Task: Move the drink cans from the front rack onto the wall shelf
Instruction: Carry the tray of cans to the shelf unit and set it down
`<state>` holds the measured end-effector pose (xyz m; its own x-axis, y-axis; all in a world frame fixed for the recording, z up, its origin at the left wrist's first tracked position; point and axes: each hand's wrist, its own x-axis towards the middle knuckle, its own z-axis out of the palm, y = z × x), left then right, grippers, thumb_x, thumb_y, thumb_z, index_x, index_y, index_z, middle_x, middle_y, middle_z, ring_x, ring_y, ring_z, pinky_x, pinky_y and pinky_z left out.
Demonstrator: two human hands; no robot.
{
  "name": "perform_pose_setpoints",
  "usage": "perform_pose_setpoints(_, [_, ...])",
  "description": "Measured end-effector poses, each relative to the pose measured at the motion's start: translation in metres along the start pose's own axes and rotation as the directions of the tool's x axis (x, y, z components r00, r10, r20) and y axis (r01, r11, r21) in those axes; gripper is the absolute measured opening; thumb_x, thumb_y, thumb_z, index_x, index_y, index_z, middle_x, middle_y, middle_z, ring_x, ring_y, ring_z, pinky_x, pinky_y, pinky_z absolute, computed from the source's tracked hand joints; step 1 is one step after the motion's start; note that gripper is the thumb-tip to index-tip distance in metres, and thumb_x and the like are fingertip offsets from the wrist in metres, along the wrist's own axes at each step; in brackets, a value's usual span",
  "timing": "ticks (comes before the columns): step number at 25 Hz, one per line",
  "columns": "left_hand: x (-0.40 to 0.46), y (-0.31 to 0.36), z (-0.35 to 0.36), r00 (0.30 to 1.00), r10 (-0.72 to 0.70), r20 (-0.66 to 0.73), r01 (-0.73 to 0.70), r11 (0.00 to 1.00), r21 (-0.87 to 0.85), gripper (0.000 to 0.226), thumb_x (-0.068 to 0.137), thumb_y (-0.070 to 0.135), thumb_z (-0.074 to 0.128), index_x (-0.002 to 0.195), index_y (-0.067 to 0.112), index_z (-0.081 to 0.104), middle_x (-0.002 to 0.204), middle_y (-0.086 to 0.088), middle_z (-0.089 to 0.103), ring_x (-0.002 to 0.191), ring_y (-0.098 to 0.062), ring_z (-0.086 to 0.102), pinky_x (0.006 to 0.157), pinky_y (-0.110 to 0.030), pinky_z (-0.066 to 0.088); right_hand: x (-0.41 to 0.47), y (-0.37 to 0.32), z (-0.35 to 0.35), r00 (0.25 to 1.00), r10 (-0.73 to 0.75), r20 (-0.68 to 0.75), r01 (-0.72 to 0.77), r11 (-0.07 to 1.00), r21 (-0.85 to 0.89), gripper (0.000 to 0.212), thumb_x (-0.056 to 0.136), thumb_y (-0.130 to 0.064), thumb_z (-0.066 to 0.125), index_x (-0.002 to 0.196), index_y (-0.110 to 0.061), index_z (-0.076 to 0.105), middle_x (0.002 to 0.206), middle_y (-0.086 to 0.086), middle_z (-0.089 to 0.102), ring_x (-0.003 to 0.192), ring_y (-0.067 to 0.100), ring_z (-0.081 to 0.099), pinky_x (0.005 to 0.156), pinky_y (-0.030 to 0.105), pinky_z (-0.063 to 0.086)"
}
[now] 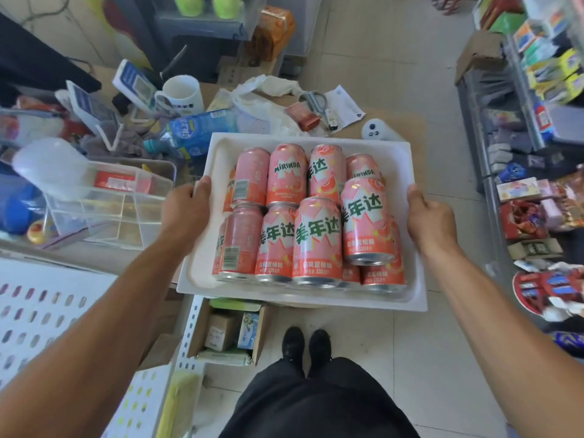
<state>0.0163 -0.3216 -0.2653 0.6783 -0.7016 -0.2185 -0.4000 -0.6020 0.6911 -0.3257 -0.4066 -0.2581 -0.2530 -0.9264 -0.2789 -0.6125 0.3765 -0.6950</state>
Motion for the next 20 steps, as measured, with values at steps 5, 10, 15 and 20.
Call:
perform_pose_setpoints(5, [-0.002,0.063,0.025,0.995,0.093,0.035,-0.093,0.996,0.004,0.056,0.099,0.048,0.041,0.066,0.004,0.053,0.063,-0.005,0.049,0.057,-0.018,0.045,0.05,-0.031,0.033,0.014,0.003,-0.061,0.995,0.038,-0.089,-0.034,0.999,0.043,0.057,0.102,-0.047,0.04,0.069,-0.002,0.052,0.064,0.007,0.048,0.067,0.026,0.047,0.064,0.032,0.026])
perform_pose_setpoints(10, [-0.015,0.136,0.081,0.986,0.127,0.111,-0.124,0.992,-0.026,0.054,0.098,0.05,0.042,0.071,0.006,0.057,0.067,-0.003,0.052,0.063,-0.02,0.05,0.058,-0.032,0.038,0.049,0.02,-0.134,0.981,0.092,-0.169,-0.074,0.991,0.108,0.055,0.1,-0.05,0.045,0.108,0.0,0.065,0.098,0.011,0.057,0.095,0.027,0.054,0.084,0.033,0.037])
perform_pose_setpoints(15, [-0.025,0.216,0.17,0.973,0.196,0.125,-0.196,0.981,-0.009,0.05,0.098,0.047,0.044,0.075,0.006,0.058,0.075,-0.009,0.056,0.07,-0.026,0.052,0.065,-0.031,0.036,0.125,0.054,-0.208,0.972,0.132,-0.193,-0.104,0.983,0.15,0.057,0.1,-0.047,0.046,0.122,0.003,0.06,0.126,0.019,0.06,0.113,0.03,0.055,0.083,0.03,0.033])
perform_pose_setpoints(20, [-0.042,0.294,0.27,0.98,0.161,0.116,-0.163,0.987,0.009,0.054,0.099,0.044,0.046,0.069,0.001,0.059,0.068,-0.011,0.056,0.066,-0.028,0.053,0.058,-0.031,0.034,0.23,0.086,-0.277,0.983,0.084,-0.161,-0.07,0.994,0.085,0.057,0.102,-0.044,0.043,0.12,0.006,0.064,0.129,0.028,0.059,0.12,0.04,0.054,0.096,0.037,0.039])
